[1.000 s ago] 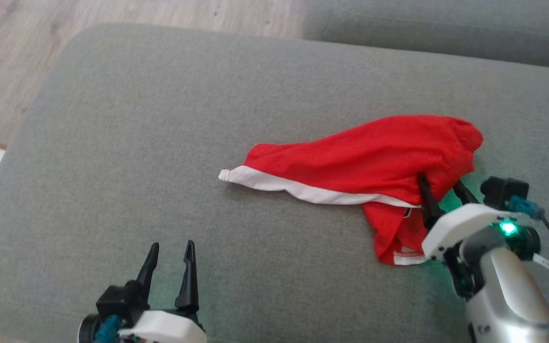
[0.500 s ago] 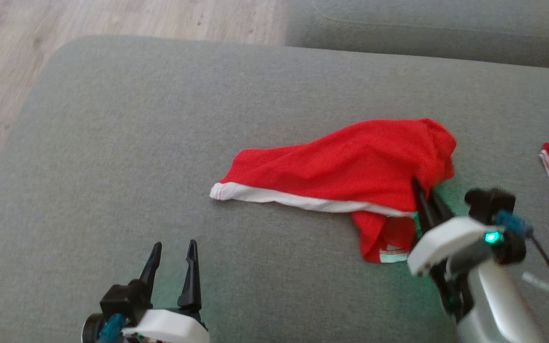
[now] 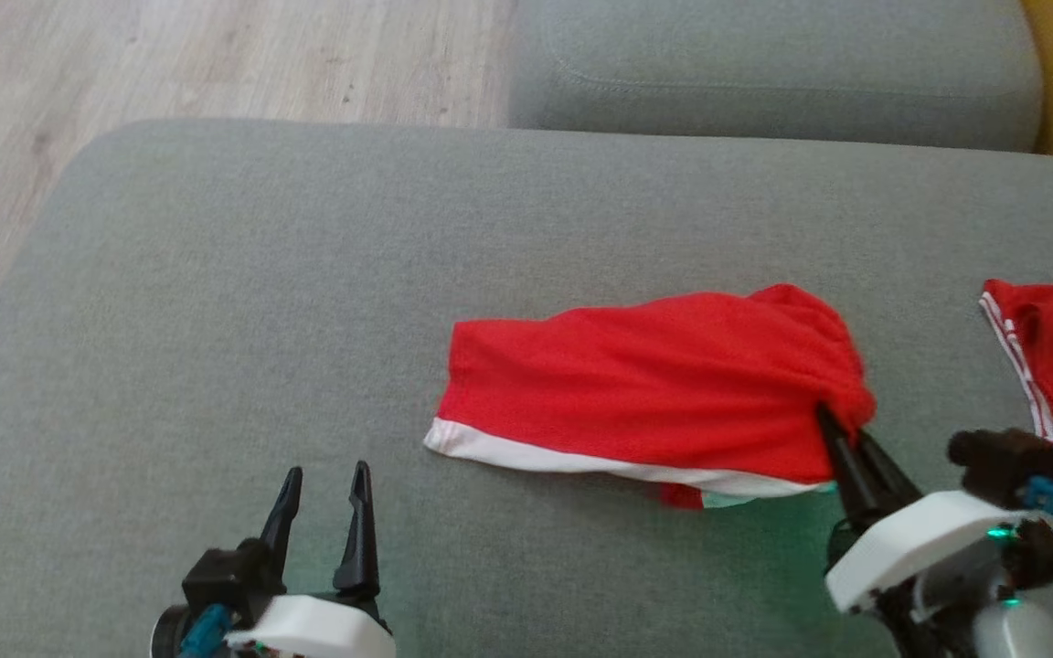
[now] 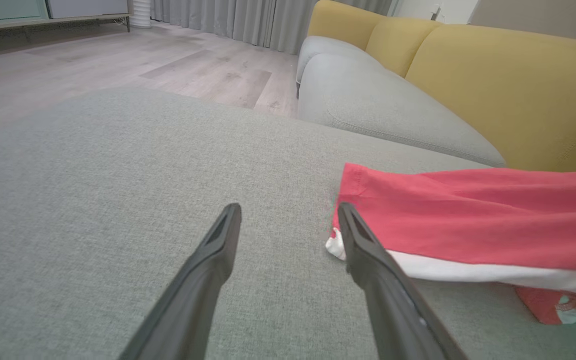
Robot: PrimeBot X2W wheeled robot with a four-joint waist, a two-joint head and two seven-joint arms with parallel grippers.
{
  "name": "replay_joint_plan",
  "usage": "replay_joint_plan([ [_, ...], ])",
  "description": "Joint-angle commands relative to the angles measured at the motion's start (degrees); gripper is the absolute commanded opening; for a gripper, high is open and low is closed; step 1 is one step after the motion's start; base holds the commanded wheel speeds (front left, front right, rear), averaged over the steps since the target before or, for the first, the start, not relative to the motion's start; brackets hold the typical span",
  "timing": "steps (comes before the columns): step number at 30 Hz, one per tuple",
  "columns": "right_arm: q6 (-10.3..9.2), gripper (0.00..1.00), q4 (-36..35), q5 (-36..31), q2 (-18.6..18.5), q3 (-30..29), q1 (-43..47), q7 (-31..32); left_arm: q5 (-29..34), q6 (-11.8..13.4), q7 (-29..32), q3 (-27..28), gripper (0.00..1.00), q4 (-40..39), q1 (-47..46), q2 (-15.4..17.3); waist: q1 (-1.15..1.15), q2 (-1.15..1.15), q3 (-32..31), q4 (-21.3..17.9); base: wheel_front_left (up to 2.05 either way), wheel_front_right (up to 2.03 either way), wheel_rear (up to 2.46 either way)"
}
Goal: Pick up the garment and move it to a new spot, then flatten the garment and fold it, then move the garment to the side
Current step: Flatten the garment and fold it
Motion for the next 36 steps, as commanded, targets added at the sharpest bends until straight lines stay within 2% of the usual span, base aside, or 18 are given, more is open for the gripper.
replay_joint_plan([
  [1,0.39,0.0,-1.5,0.5,-0.3,0.7,-2.9,0.4,0.2,-0.3,-0.7,2.2,1.0,-1.5,-1.5,0.2,0.01,0.0,0.5,0.4,0.0,0.0,0.0],
  [12,0.39,0.0,21.0,-3.6,-0.3,-9.2,-18.5,0.6,1.3,-1.3,-0.7,1.6,1.0,-0.6,-3.8,-1.1,0.01,0.0,5.0,4.5,0.0,0.0,0.0],
  [17,0.39,0.0,27.9,-7.6,-0.5,-12.0,-22.3,-1.3,1.6,-1.6,-0.7,1.6,1.0,0.2,-3.9,-1.6,0.01,0.0,5.1,4.9,0.0,0.0,0.0],
  [18,0.39,0.3,28.7,-8.2,-0.6,-12.3,-22.6,-2.0,1.6,-1.7,-0.7,1.6,1.0,0.4,-3.9,-1.6,0.01,0.0,4.9,4.7,0.0,0.0,0.0],
  [19,0.39,0.67,29.4,-8.6,-0.7,-12.4,-22.9,-2.7,1.7,-1.8,-0.7,1.5,1.0,0.5,-3.8,-1.7,0.01,0.0,4.7,4.5,0.0,0.0,0.0],
  [20,0.39,1.0,29.9,-8.9,-0.7,-12.3,-22.9,-3.5,1.7,-1.9,-0.7,1.5,1.0,0.6,-3.8,-1.8,0.01,0.0,4.4,4.2,0.0,0.0,0.0],
  [27,0.39,1.0,28.7,-8.4,-1.7,-10.6,-19.4,-7.6,2.0,-2.5,-0.7,0.9,1.0,0.9,-3.8,-1.9,0.01,0.0,1.6,1.4,0.0,0.0,0.0],
  [36,0.39,1.0,18.7,-10.8,-1.6,-10.6,-9.9,-11.7,1.9,-2.5,-0.3,0.3,1.0,0.7,-2.9,-1.5,0.01,0.0,-2.7,-1.7,0.0,0.0,0.0],
])
